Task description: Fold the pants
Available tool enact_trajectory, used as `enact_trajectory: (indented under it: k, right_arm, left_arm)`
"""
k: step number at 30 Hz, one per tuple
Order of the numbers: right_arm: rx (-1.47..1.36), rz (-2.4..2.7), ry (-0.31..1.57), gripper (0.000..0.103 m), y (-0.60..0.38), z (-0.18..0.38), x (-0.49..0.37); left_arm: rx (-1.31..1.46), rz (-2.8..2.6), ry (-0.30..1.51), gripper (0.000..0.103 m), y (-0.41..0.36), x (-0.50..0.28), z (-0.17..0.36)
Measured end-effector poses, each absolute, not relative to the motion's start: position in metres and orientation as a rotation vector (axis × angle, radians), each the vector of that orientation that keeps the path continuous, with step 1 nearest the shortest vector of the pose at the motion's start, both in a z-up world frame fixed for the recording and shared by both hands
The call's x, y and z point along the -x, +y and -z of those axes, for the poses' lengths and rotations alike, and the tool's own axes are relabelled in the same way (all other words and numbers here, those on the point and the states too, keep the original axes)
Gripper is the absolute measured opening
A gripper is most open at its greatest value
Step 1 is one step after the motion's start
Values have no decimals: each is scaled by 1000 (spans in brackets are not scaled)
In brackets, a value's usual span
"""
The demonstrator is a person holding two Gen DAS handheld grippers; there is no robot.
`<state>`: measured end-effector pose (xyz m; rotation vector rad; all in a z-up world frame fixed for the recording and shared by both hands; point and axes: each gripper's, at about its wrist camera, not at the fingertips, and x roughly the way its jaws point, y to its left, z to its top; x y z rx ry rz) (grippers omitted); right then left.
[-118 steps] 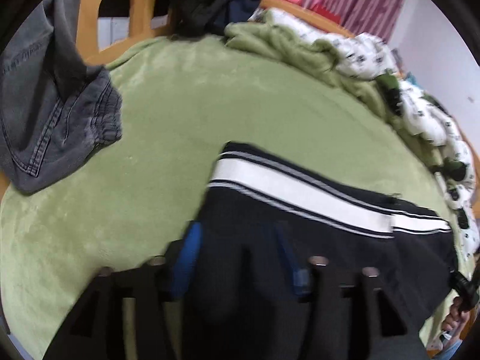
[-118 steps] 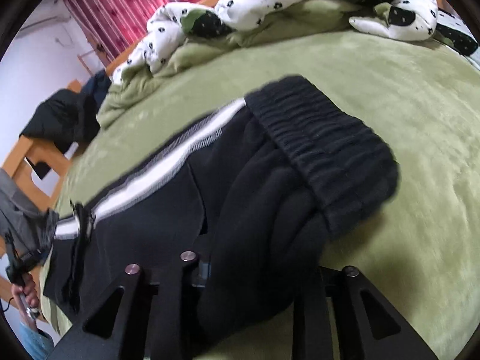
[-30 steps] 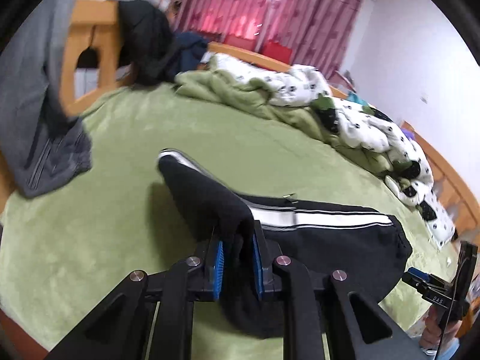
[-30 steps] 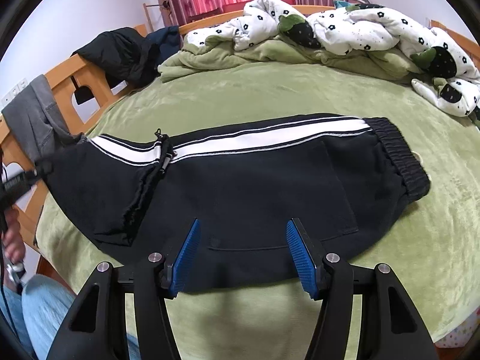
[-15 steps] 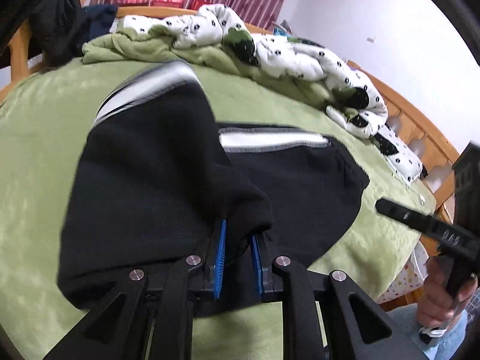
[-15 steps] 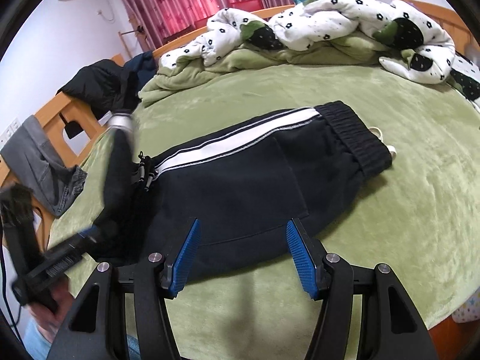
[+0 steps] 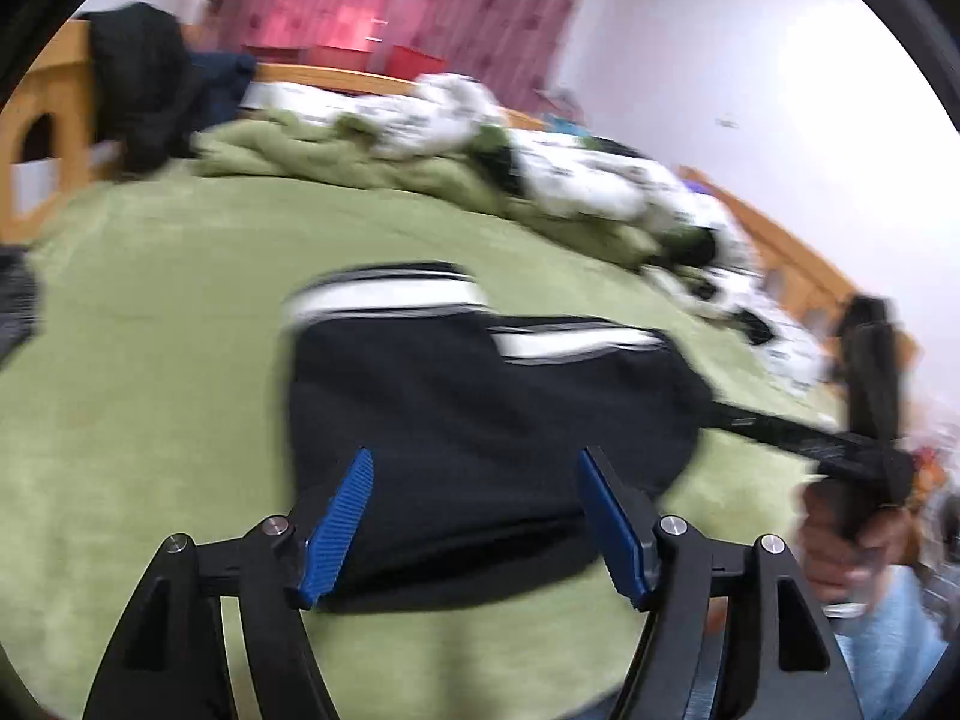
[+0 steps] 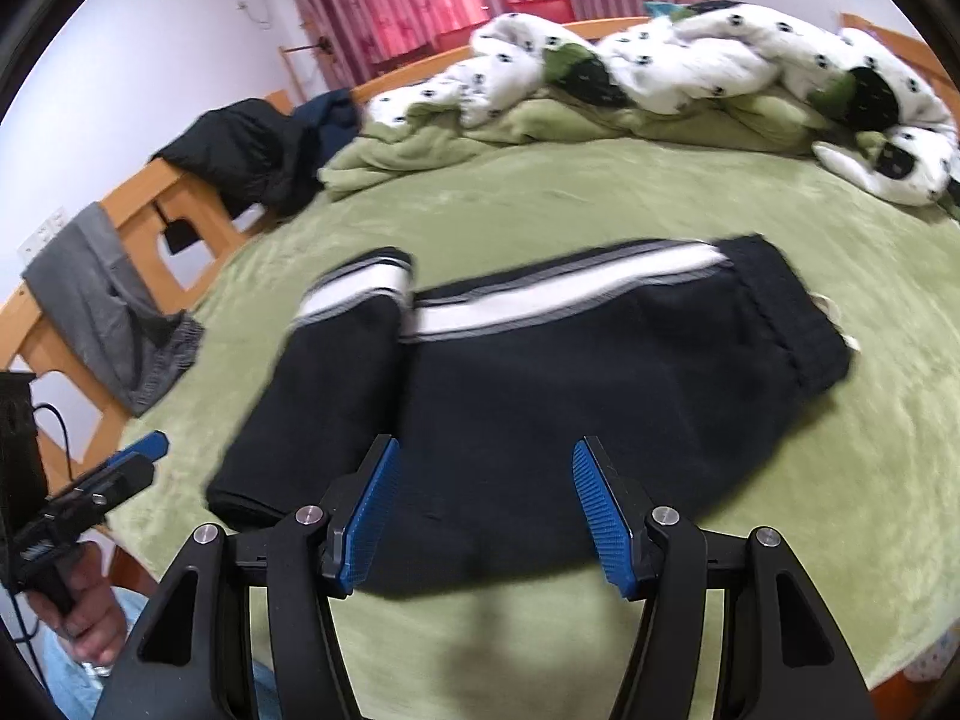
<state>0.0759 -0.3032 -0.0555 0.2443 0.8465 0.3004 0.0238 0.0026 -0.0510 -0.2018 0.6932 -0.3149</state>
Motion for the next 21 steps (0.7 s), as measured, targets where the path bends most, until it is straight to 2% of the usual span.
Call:
enact_trajectory:
  k: [5,13,15,17,21]
  right_arm:
    - [-193,-353,893,60,-251,56,-107]
    - [-274,-431,1071,59,-197,114,-170]
    - [-222,-426,1090,52,-186,122,-177]
    - [-227,-438,1098,18,-182,125,-182]
    - [-253,-471,1022,12,-189,108,-179]
  left_arm:
    - [233,65,741,68,57,-42,74]
    - [431,-64,747,68,122,-50,83]
    - [454,-40,767,68,118,-55,87]
    - [449,-23,781,68,112,-58,90]
    - [426,-21,786,68,95,-61,89]
